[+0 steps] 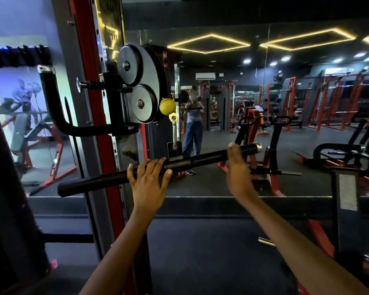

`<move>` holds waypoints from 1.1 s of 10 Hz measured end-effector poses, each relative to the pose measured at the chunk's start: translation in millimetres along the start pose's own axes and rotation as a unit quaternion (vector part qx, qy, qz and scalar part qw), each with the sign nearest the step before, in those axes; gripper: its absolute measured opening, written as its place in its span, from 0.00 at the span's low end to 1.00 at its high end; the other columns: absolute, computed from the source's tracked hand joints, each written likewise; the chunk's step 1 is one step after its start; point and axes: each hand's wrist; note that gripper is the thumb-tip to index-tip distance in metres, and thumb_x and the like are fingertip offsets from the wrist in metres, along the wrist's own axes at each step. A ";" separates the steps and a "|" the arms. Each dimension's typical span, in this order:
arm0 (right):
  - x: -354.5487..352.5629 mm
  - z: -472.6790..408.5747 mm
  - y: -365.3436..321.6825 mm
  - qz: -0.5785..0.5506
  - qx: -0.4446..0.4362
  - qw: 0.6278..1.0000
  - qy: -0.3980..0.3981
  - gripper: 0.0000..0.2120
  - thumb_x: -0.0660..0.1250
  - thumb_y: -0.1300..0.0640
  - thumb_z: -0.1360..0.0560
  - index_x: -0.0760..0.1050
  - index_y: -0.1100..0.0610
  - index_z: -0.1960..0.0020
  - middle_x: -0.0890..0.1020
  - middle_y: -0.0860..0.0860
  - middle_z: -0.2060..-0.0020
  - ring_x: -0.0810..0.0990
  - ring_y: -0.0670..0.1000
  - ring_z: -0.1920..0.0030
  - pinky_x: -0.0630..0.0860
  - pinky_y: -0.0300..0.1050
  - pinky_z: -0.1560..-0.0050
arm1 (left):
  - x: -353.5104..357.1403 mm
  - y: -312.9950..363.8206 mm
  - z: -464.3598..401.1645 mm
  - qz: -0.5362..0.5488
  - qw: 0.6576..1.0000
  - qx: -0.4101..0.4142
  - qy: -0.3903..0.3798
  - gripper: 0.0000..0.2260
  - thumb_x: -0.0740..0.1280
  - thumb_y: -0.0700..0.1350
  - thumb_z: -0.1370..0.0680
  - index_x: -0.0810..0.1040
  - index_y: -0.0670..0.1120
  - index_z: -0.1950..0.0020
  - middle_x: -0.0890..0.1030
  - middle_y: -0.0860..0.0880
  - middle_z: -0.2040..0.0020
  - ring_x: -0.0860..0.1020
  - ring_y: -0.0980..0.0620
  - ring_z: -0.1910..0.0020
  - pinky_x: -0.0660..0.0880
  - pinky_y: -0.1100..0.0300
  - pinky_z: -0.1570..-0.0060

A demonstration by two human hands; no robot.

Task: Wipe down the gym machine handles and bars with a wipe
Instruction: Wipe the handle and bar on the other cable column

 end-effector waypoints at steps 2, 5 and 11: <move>-28.5 -1.6 4.9 0.107 -0.071 0.990 0.053 0.23 0.60 0.59 0.21 0.63 0.54 0.27 0.67 0.56 0.29 0.66 0.54 0.29 0.64 0.58 0.30 | -2.7 -6.3 0.3 0.001 1.000 0.019 -0.009 0.30 0.43 0.63 0.18 0.74 0.48 0.32 0.79 0.48 0.39 0.71 0.44 0.33 0.44 0.45 0.29; -5.6 -7.8 -52.3 0.069 -0.136 0.985 -0.082 0.23 0.56 0.71 0.23 0.65 0.62 0.29 0.66 0.58 0.30 0.63 0.57 0.28 0.48 0.45 0.27 | 2.2 -2.1 3.8 -0.012 1.000 0.020 -0.021 0.28 0.42 0.61 0.17 0.70 0.48 0.29 0.76 0.47 0.35 0.68 0.43 0.30 0.41 0.46 0.27; -7.1 -0.1 -106.9 0.069 -0.143 0.986 -0.049 0.22 0.49 0.67 0.22 0.66 0.63 0.30 0.68 0.58 0.31 0.63 0.55 0.29 0.50 0.41 0.28 | 5.6 -7.1 2.6 0.023 0.999 0.031 -0.029 0.30 0.43 0.64 0.19 0.69 0.49 0.28 0.75 0.48 0.34 0.67 0.45 0.30 0.46 0.42 0.28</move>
Point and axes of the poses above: each hand's wrist, its own z-axis away from the middle knuckle, its own x-axis out of the palm, y = z × x
